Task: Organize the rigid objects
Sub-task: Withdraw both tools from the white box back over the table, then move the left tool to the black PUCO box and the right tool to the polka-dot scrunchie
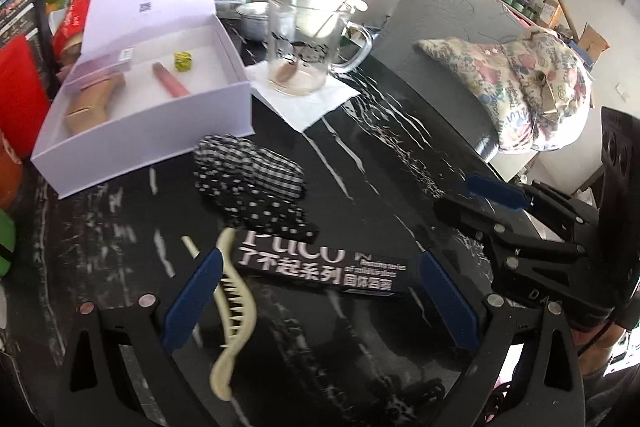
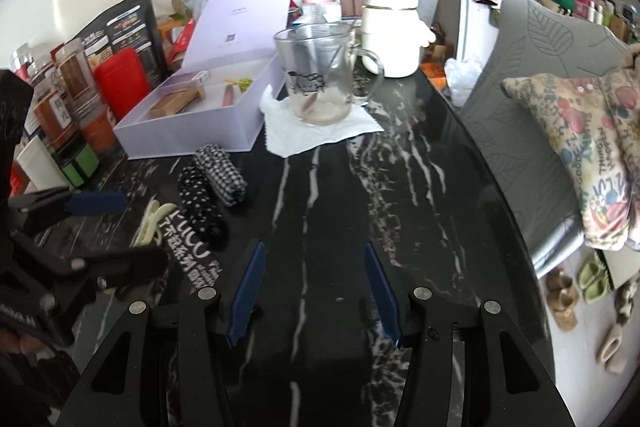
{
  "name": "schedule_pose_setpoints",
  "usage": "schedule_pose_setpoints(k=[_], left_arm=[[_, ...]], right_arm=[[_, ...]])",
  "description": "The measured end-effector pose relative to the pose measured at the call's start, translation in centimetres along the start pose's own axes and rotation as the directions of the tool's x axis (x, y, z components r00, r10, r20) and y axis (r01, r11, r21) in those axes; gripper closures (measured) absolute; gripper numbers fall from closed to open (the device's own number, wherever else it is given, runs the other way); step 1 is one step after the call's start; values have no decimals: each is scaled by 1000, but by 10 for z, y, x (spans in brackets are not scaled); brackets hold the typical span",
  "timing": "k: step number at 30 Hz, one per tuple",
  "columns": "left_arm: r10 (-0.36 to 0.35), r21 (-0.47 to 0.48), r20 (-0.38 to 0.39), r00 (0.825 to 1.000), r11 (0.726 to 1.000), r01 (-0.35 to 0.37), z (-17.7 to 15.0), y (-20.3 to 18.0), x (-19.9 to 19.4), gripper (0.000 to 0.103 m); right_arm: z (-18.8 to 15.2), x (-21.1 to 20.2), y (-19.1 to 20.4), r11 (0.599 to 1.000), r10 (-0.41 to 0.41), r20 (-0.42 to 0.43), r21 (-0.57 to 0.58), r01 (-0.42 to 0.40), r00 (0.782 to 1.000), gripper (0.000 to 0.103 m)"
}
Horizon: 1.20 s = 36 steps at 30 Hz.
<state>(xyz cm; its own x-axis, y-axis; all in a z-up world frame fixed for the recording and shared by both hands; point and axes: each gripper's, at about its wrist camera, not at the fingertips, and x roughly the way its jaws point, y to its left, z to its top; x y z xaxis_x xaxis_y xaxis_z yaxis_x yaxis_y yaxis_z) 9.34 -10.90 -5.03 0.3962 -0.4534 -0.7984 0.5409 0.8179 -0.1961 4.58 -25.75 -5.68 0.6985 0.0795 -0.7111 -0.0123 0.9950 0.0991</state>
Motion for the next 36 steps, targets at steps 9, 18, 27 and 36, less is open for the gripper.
schedule_pose_setpoints(k=[9, 18, 27, 36], left_arm=[[131, -31, -33, 991, 991, -132, 1, -29, 34, 3], [256, 34, -39, 966, 966, -255, -7, -40, 42, 3], [271, 33, -96, 958, 963, -269, -20, -22, 42, 3], [264, -75, -119, 957, 959, -274, -34, 26, 26, 3]], right_arm=[[-6, -5, -32, 996, -55, 19, 70, 54, 998, 52], [-7, -12, -51, 991, -88, 30, 108, 84, 996, 52], [-5, -10, -45, 994, -42, 48, 101, 37, 998, 52], [-1, -4, -27, 998, 11, 52, 67, -15, 999, 52]])
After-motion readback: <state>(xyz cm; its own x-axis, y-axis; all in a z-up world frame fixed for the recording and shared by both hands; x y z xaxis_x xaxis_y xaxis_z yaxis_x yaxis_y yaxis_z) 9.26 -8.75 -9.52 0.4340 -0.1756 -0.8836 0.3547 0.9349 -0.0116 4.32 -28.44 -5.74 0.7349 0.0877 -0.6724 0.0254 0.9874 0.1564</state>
